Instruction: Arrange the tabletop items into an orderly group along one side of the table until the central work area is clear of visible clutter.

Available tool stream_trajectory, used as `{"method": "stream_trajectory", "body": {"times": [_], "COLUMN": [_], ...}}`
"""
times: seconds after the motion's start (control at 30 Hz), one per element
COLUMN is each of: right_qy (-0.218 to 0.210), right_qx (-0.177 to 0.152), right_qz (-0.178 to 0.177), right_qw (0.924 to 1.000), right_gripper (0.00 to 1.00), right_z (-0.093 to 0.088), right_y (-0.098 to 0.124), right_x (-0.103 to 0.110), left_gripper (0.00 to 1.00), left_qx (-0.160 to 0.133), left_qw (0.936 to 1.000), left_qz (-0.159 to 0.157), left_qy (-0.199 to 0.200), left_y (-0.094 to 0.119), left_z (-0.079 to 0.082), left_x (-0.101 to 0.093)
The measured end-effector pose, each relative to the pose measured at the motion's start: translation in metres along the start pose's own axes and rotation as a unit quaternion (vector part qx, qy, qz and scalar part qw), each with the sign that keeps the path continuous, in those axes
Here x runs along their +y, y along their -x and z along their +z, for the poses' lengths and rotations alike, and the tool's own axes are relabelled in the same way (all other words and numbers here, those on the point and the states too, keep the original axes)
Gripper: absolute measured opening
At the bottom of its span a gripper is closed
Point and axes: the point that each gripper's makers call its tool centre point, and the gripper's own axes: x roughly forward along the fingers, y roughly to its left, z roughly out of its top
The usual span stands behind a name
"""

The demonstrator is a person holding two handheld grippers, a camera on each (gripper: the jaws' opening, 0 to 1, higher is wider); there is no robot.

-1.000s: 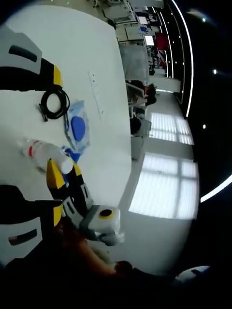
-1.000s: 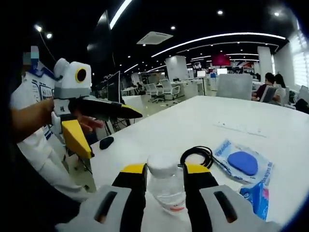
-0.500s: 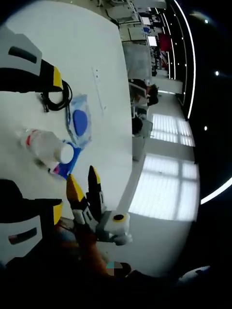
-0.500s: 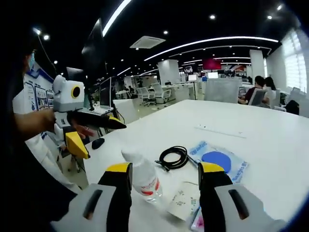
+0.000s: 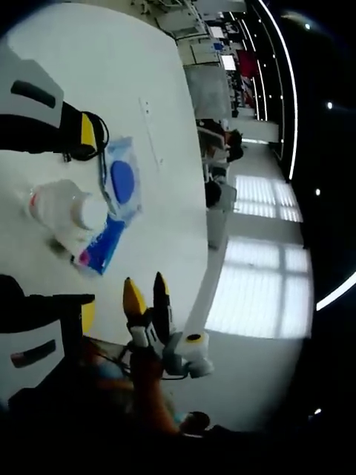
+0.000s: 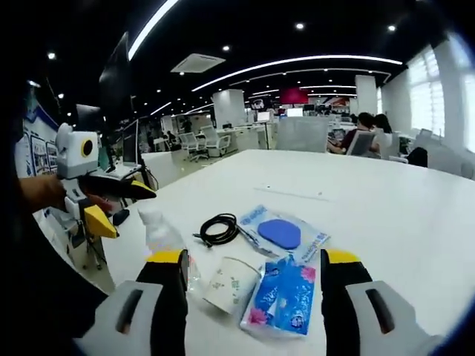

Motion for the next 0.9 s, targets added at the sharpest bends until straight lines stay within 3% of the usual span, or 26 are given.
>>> {"method": "stream_trajectory", "body": {"times": [0.17, 0.27, 0.53, 0.8, 0.9], "right_qy": [-0.013, -0.011, -0.005, 0.001, 0.002], "right_qx": [0.009, 0.018, 0.034, 0.066, 0.071], "right_qz": [-0.027, -0.033, -0.034, -0.011, -0.010], "right_qw": [0.9995, 0.9993, 0.9989, 0.9978, 0.9974], "right_gripper": [0.75, 0.77, 0.86, 0.96, 0.96], "right_z": [-0.012, -0.019, -0.028, -0.038, -0.039], "right_y": [0.008, 0.012, 0.015, 0.012, 0.011], "right_x": [-0.022, -0.029, -0.043, -0.043, -0.045], "left_gripper": [0.66, 0.62, 0.52, 0.43, 0.40], "left_qx": [-0.024, -0.034, -0.041, -0.030, -0.013], "left_qw": [0.9981, 0.9961, 0.9923, 0.9903, 0.9894], "left_qz": [0.041, 0.069, 0.105, 0.126, 0.138], "left_qy": [0.039, 0.043, 0.052, 0.050, 0.042], "left_y": [-0.005, -0.007, -0.014, -0.024, -0.026], "left_z": [0.000, 0.000, -0.004, -0.009, -0.014], "left_x": [0.004, 0.008, 0.010, 0.017, 0.021]}}
